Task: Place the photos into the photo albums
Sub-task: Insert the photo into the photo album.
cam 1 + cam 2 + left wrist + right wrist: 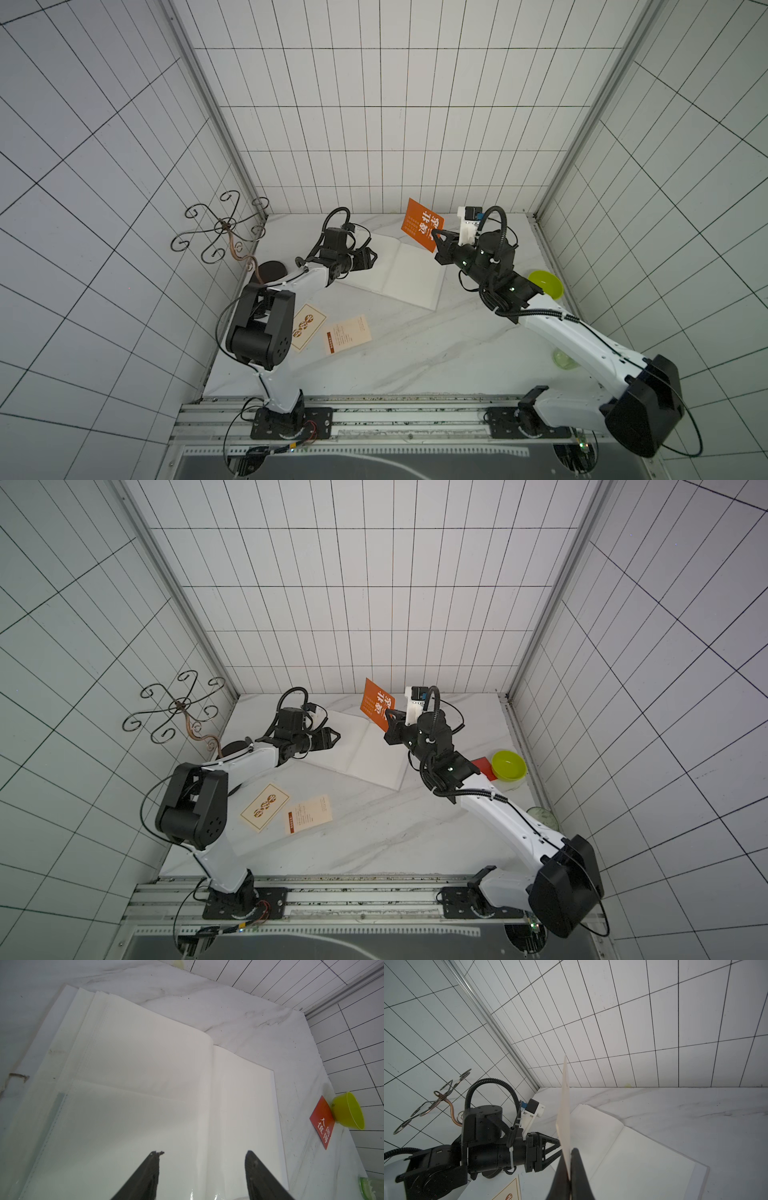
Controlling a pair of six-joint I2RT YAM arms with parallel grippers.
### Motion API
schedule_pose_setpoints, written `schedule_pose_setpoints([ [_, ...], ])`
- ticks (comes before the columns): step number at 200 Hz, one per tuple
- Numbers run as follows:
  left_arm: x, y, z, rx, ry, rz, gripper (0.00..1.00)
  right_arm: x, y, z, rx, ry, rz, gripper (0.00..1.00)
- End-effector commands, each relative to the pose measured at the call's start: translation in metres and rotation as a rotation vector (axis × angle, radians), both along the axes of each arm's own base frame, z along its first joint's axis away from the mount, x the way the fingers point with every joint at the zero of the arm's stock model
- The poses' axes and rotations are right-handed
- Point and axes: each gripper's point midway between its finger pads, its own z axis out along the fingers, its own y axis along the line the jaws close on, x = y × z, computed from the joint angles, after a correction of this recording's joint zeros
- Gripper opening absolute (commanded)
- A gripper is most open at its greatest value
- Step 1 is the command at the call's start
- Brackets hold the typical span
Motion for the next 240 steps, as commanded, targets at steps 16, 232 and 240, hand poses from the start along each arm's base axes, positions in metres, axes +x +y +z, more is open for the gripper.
schedule_pose_setpoints([
  [16, 0.007, 0.016, -0.035, -0.021, 0.144, 0.070, 0.63, 0.011, 0.005, -0.035, 0.031, 0.093, -0.003, 0.00],
  [232, -0.008, 0.065, -0.116, -0.172, 0.426, 0.294, 0.63, 0.017, 0.020, -0.201, 0.298, 0.544, 0.016, 0.00],
  [240, -0.010, 0.065, -0.117, -0.186, 0.435, 0.300, 0.63, 0.016, 0.020, -0.206, 0.305, 0.554, 0.012, 0.00],
])
